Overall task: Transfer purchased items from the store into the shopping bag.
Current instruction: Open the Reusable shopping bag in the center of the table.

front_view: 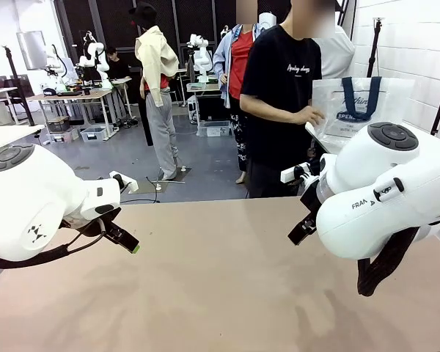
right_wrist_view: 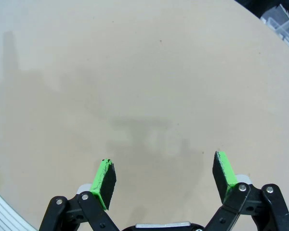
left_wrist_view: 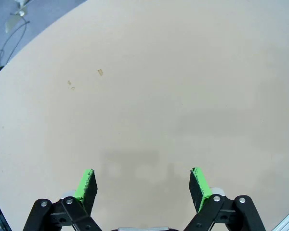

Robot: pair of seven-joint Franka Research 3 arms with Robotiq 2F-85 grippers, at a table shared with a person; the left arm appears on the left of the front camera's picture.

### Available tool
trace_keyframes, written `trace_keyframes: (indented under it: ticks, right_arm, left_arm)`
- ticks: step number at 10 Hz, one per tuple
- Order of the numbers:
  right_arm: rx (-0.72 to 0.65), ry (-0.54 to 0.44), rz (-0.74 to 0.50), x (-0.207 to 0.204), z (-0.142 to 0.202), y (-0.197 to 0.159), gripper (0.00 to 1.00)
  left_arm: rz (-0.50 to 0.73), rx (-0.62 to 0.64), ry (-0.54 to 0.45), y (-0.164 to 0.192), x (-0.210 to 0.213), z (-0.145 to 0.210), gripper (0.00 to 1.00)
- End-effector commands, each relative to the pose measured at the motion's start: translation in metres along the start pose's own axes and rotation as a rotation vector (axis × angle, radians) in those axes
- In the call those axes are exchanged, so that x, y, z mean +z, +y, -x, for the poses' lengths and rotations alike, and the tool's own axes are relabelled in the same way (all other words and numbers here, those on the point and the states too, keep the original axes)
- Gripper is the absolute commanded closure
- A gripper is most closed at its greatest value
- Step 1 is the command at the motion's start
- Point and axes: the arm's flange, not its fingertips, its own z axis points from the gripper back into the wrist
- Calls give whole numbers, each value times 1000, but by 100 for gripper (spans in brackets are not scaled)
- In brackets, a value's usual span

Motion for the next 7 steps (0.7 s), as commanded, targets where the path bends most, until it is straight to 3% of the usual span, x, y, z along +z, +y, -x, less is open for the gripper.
trace_keyframes:
  ticks: [1, 7]
  right_arm:
    - [0, 0, 0, 0, 0, 0, 0]
    - [0, 0, 0, 0, 0, 0, 0]
  left_arm:
    - [0, 3, 0, 1, 0, 0, 0]
    - [0, 3, 0, 1, 0, 0, 0]
